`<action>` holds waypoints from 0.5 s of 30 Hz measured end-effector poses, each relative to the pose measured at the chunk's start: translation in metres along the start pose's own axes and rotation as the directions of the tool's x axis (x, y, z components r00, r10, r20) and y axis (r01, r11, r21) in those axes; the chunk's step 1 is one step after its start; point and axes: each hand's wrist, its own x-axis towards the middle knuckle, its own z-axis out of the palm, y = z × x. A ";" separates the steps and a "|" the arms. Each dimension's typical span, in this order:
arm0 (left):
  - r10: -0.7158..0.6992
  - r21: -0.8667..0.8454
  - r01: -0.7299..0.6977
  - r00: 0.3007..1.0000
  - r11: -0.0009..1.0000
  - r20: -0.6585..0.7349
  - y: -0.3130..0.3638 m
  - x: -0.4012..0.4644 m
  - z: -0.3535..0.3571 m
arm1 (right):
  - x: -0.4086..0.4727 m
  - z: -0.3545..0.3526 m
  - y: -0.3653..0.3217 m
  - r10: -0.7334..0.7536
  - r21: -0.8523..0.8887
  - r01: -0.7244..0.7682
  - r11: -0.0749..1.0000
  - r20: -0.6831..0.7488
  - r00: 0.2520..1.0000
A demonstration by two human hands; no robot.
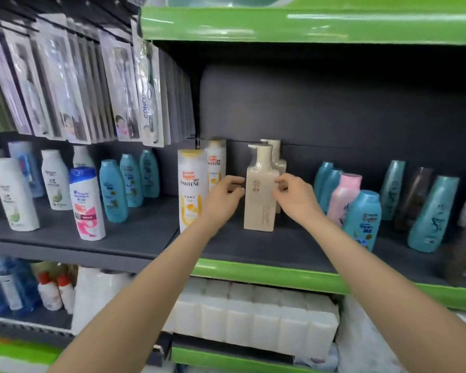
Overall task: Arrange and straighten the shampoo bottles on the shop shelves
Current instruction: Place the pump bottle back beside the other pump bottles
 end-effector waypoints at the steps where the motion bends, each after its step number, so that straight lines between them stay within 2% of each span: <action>1: -0.011 -0.022 0.012 1.000 1.000 0.029 0.000 0.009 0.001 | 0.006 0.003 0.000 0.011 0.002 -0.011 1.000 -0.013 1.000; 5: 0.001 -0.047 0.003 0.996 0.999 0.088 -0.004 0.045 0.007 | 0.027 0.010 0.000 0.057 0.075 -0.054 0.996 -0.037 0.998; 10: -0.063 -0.096 0.083 0.980 0.992 0.191 -0.012 0.077 0.012 | 0.045 0.021 0.000 0.111 0.211 -0.112 0.971 0.018 0.994; 15: -0.059 -0.102 0.091 0.958 0.991 0.282 -0.023 0.091 0.020 | 0.053 0.026 0.004 0.157 0.321 -0.135 0.937 -0.042 0.987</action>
